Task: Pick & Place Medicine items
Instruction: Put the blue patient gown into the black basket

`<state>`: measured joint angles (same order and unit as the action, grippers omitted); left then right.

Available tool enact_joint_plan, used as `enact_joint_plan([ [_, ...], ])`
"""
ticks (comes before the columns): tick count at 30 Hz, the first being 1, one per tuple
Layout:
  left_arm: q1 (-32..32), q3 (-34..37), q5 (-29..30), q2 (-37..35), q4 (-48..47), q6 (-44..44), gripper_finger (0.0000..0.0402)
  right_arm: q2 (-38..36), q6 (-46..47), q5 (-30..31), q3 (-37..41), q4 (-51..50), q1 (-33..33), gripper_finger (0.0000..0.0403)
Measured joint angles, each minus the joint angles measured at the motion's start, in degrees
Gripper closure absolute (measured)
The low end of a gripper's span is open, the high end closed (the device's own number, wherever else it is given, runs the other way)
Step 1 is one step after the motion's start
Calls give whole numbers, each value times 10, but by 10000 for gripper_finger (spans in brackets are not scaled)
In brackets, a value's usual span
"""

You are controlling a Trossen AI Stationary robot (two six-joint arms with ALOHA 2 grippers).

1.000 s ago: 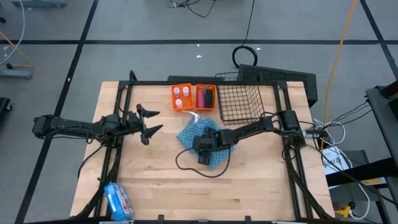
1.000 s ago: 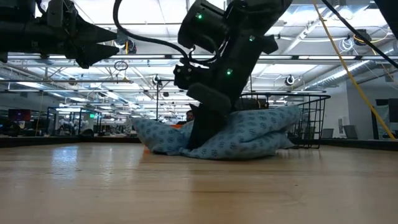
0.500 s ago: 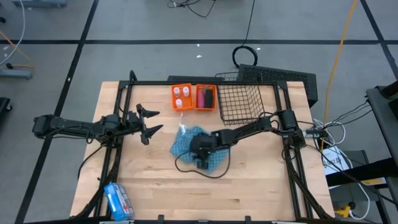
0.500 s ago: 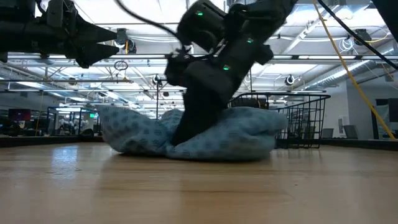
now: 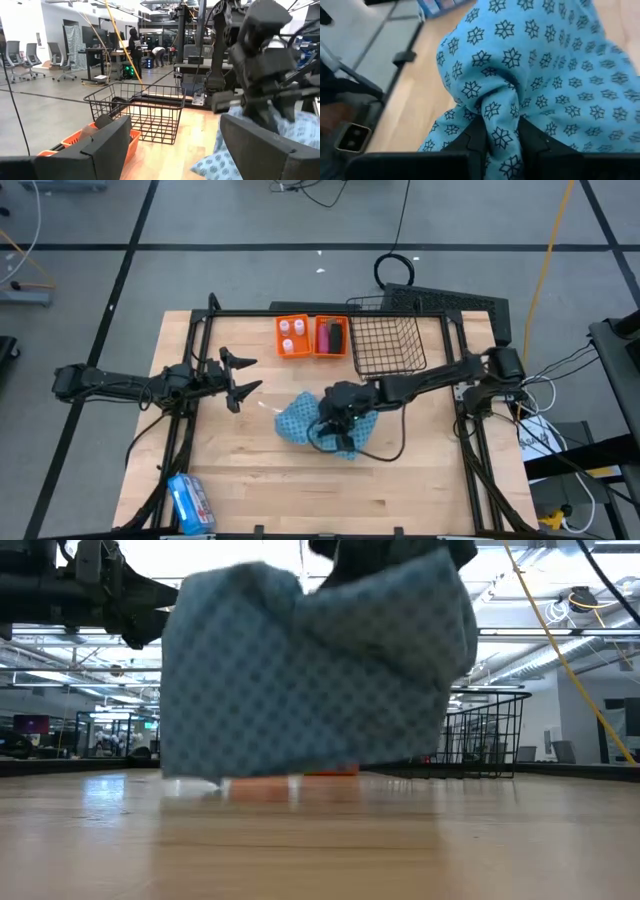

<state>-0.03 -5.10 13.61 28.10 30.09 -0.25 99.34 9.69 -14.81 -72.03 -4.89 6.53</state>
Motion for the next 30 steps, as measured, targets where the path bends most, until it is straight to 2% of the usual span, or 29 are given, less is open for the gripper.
enact_joint_plan([
  [14, 0, 0, 0, 0, 0, 0, 92, -145, 5, -21, -1, 31, -23, 361],
  [17, 0, 0, 0, 0, 0, 0, 92, -179, 0, -13, -1, 33, -37, 361],
  [19, 0, 0, 0, 0, 0, 0, 91, -206, -7, 22, 2, 30, -44, 361],
  [21, 0, 0, 0, 0, 0, 0, 91, -236, -25, 88, 6, 27, -50, 361],
  [23, 0, 0, 0, 0, 0, 0, 91, -265, -48, 187, 9, 7, -53, 361],
  [30, 0, 0, 0, 0, 0, 0, 91, -337, -116, 675, 75, -24, -56, 361],
])
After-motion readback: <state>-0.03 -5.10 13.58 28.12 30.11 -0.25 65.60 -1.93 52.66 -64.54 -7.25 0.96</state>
